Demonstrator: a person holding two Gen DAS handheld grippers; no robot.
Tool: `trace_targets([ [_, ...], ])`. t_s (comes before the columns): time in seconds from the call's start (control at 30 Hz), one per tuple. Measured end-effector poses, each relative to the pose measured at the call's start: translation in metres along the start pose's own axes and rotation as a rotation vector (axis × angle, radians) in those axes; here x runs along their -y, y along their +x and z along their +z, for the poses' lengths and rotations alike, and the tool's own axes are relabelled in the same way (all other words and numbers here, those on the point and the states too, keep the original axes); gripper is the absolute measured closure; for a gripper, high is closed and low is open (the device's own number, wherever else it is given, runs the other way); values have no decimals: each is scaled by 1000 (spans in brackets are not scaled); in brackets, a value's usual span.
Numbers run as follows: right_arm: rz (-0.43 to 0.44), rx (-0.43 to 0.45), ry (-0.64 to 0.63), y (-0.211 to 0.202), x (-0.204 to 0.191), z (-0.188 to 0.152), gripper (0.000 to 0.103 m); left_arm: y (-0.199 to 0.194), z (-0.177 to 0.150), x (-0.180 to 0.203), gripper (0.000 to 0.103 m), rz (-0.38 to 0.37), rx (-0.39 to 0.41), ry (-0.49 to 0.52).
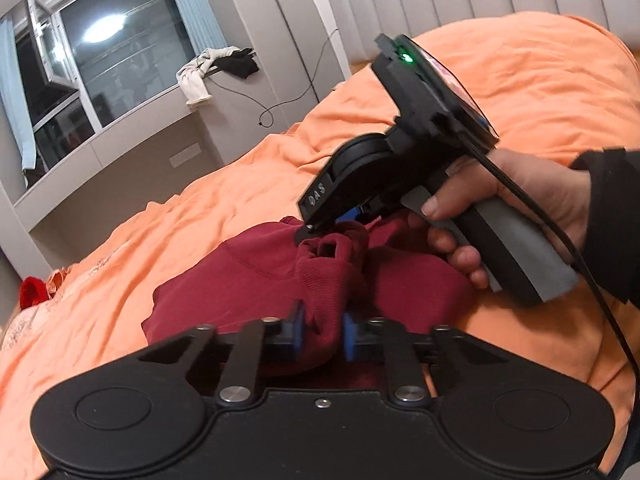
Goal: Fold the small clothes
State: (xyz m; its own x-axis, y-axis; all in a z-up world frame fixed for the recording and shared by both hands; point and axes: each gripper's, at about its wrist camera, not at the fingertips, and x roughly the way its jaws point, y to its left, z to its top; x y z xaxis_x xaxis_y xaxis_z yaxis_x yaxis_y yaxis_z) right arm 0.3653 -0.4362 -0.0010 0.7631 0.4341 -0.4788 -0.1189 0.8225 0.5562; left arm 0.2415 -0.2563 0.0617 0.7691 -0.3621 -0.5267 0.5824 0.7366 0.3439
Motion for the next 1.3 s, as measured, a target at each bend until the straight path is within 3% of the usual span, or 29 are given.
trace_targets([
  [0.07,-2,20,-18,-5,-4,1,93,-2,3,-1,92,9,14,-24],
  [0.4,14,196,-5,-71,4,15,99,-20,22,21,93,-2,95,-16],
  [0.5,16,219,50,-84,19,18,99,-17,22,35,93,-42,92,-12],
  [0.63,0,186,77,-85,37,11,99,-7,19,51,93,-51,75,3],
  [0.83,11,154,98,-84,43,6,88,-11,21,43,93,-41,72,-31],
  [0.93,27,135,147,-77,48,7,54,-14,22,41,93,-38,70,-56],
  [0.97,29,121,153,-72,49,7,54,-14,21,41,93,-42,68,-63],
  [1.0,28,102,152,-68,48,5,55,-15,21,41,93,-43,68,-63],
  [1.03,23,91,144,-65,46,2,65,-14,21,43,93,-41,70,-61],
  [1.07,17,93,125,-63,45,0,86,-15,21,43,93,-41,72,-60],
  [1.1,13,105,100,-64,43,-1,91,-15,21,46,93,-42,73,-61],
  [1.3,-12,191,25,-83,35,0,96,0,19,62,93,-67,33,-80],
])
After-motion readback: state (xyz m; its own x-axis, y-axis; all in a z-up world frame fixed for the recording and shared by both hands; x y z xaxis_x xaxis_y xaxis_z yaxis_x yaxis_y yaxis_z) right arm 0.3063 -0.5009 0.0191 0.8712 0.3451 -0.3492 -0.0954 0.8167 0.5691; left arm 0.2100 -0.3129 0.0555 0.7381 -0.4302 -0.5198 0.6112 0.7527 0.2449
